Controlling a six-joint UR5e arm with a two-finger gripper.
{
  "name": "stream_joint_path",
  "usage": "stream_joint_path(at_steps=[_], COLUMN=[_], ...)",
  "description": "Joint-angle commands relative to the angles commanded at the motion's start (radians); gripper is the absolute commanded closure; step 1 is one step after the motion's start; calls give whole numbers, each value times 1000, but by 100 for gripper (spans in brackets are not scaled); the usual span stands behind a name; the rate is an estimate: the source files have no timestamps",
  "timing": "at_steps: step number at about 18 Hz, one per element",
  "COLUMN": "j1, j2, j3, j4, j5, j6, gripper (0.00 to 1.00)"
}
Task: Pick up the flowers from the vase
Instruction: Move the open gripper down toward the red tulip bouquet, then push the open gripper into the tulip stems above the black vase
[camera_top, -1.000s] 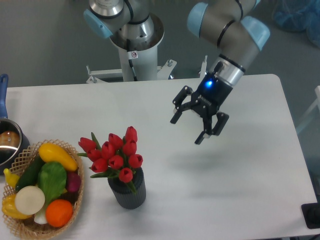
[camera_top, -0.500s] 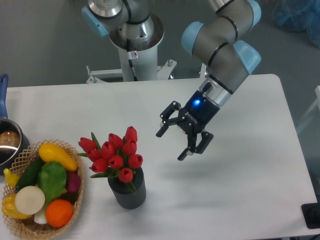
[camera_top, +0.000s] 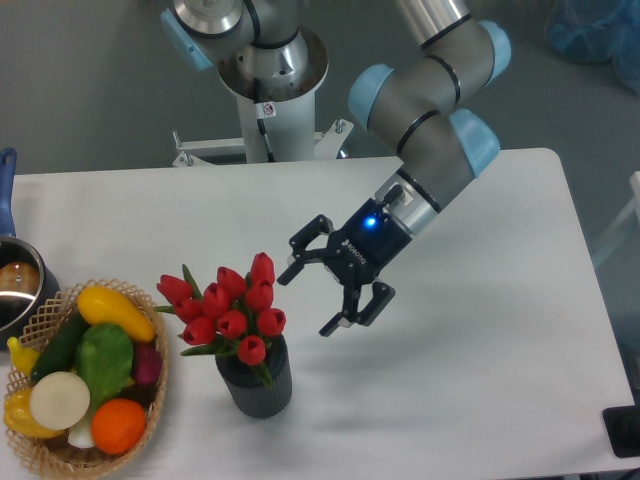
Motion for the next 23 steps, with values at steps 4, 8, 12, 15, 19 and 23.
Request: stream_joint_path(at_steps=[4, 8, 12, 15, 19, 23], j1=[-15, -20, -37, -48, -61, -74], j2=[-14, -25, -43, -46, -64, -78], j3=[0, 12, 26, 29, 43, 52], j4=[0, 0, 0, 0, 0, 0], j5=[-54, -57, -57, -57, -63, -71], j6=[0, -27, -37, -37, -43, -43], gripper=[0, 0, 0, 0, 0, 0])
